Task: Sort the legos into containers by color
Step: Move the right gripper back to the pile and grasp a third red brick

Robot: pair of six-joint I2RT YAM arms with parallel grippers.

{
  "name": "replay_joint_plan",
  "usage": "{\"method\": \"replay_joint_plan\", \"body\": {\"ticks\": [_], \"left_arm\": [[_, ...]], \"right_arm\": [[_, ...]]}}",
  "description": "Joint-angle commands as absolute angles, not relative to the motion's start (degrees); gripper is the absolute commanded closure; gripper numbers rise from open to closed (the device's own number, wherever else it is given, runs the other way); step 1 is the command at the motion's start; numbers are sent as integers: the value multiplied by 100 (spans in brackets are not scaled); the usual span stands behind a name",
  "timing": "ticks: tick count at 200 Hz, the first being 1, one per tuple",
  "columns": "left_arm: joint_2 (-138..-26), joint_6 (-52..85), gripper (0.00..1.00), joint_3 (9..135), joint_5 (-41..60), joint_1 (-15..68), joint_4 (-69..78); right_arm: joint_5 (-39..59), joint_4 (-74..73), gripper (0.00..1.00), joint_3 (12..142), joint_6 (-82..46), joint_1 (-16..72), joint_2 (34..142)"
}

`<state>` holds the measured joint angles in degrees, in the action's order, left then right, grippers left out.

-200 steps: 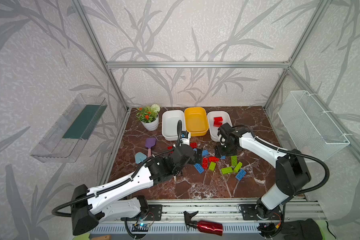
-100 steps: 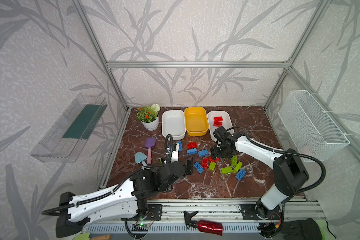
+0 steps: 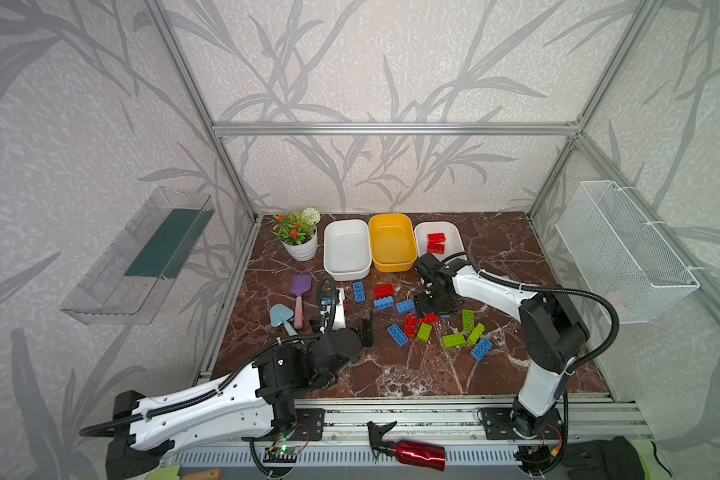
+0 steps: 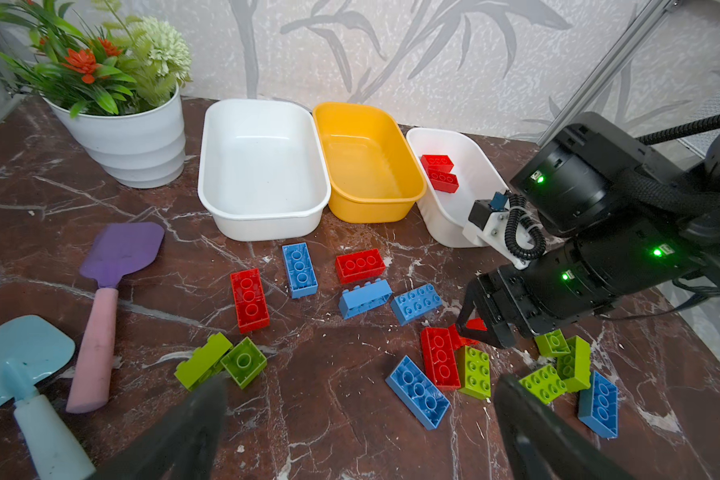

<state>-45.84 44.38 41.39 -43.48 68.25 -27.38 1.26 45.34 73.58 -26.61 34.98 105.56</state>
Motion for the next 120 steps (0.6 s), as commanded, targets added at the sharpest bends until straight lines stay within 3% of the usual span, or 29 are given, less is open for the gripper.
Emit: {"method": "replay_joint_plan", "body": {"ticks": [1,83,120], "left_arm": [[-4787,4302,1,4219,-4784,6796,-2629],[-5184,3813,1,4360,-3915,5949,-2160],[-5437,3456,1,4368,-3237,5339,-1769]], "right_arm": [[28,4745,24,7619,-2770,3528,10765],[174,4670,27,7454,-2953,3560,11047],[232,4745,34,7561,-2986,3566,11140]]}}
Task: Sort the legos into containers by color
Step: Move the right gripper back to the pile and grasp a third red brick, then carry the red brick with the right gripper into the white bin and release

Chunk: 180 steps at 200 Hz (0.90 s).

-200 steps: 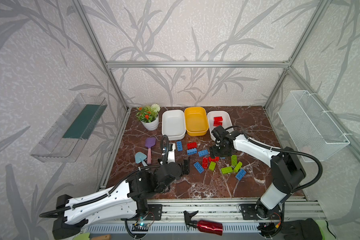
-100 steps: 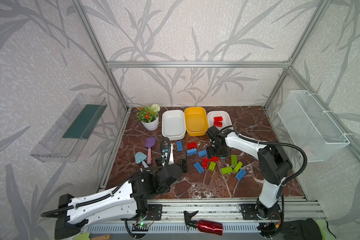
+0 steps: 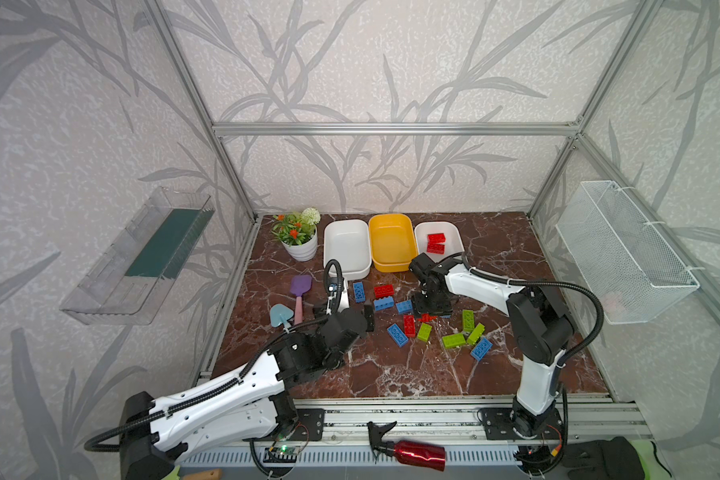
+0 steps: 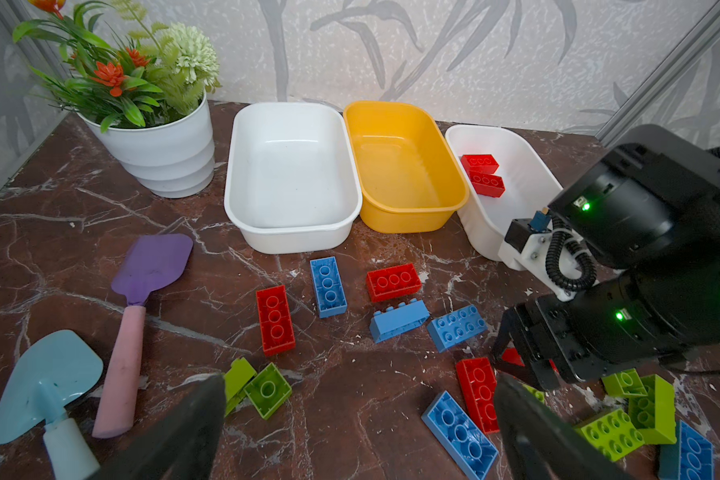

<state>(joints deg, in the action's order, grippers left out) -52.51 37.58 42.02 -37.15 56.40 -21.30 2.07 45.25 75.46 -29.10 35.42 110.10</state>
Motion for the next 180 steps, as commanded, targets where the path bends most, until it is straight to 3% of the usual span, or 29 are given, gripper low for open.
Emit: {"method": "replay_joint_plan", "body": {"ticks": [1,37,47,131,180], "left_arm": [[-5443,3442,1,4377,-3223,5324,-1755],[-6033,3130,1,4643,-2684,4913,-1334],[-6229,3054,1,4757,-2572,4854,-1245],[-6927,2718,1,5359,-2256,4715,-1011],[-6778,2546,1,5405,-2422,4674,-1044]], "right_arm": [[235,4750,35,7564,-2987,3572,11142],[215,4939,64,7774,-2946,3562,11206],[170,5028,68,7846,-2936,3567,11202],[-101,5877,73,9088,-2487,3085,10802],[-333,5840,72,10633,-2114,2313,11618]]}}
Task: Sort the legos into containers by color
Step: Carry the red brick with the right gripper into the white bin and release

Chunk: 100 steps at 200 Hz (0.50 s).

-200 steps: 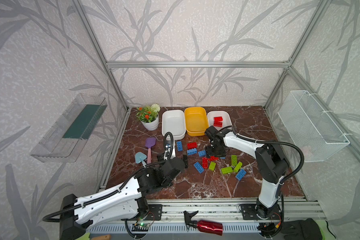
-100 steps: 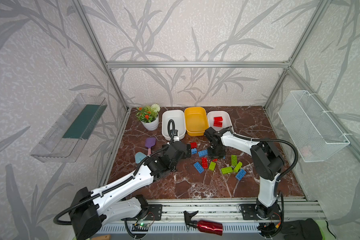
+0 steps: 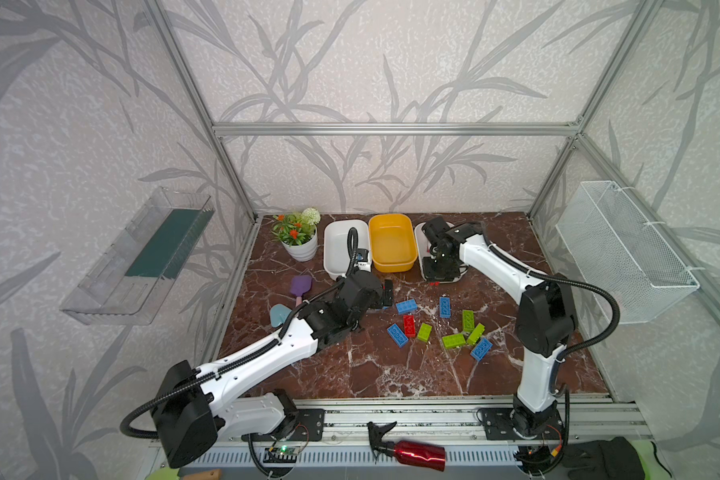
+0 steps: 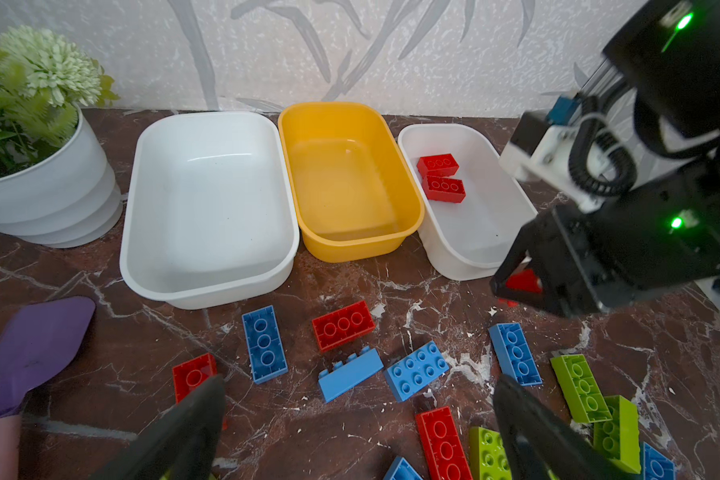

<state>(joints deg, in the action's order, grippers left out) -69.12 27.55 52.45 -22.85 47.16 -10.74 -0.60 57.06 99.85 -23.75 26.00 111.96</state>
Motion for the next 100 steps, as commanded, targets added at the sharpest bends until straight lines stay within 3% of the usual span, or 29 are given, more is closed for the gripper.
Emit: {"method": "replay_joint_plan", "body": {"ticks": [1,71,100], "left_arm": [[-6777,2543,1,5405,-2424,4670,-1045],[-6506,2351,1,5493,-2679,4497,-1398],[-6484,2343,1,5561,-2693,4397,-1512]], "right_arm": [[-342,5829,72,10665,-2112,2299,11641],[-510,6069,69,12787,-2004,1759,13482],[-519,6490,62,13733,-1860,1734,14107]]}}
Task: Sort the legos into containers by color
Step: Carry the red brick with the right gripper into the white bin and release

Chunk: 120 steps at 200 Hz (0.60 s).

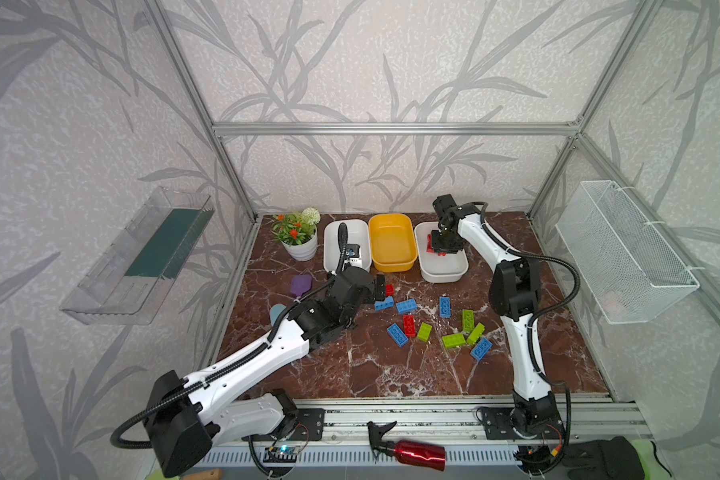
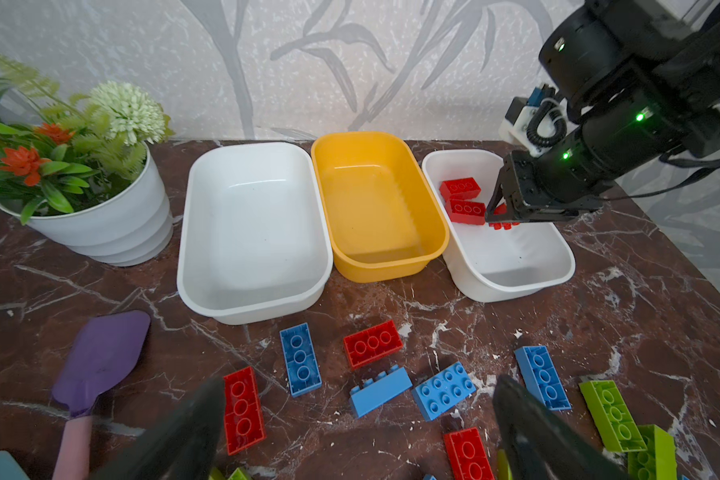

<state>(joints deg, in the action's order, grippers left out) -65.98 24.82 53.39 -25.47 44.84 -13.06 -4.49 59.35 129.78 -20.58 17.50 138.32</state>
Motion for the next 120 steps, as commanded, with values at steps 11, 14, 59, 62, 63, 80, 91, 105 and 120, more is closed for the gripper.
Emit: {"method": "replay_joint_plan", "body": {"ticks": [11,14,59,62,63,80,91,105,120], "left_arm": [[-6501,2351,1,5572,-2698,4364,-1516],[-6501,2348,1,5581,-2694,4360,-1519],[-6609,2421,1,5665,-2579,4298,-1526],[-6624,2431,1,5661,-2572,4298,-1518],[-6625,2433,1,5660,-2569,4298,-1510],[-6640,2539,1,5649,-2511,4302,-1495],[-6629,2638,1,5660,-2434,4302,-1572],[-6621,2790,1,5663,-2309,4299,-1692],[-6579,2948,1,5590,-2183,4302,-1757]], "right_arm": [[-526,6697,56,14124,-1821,1733,14323],[-527,6768,54,14216,-1812,1733,14369],[-551,7192,39,14547,-1631,1740,14269],[-558,7210,39,14513,-1622,1745,14217],[-560,7213,39,14494,-1620,1747,14197],[-588,7248,38,14133,-1536,1805,13811],[-602,7224,39,13769,-1503,1860,13486],[-482,7061,38,13095,-1467,1969,12958],[-304,6729,39,12168,-1439,2125,12350]]}}
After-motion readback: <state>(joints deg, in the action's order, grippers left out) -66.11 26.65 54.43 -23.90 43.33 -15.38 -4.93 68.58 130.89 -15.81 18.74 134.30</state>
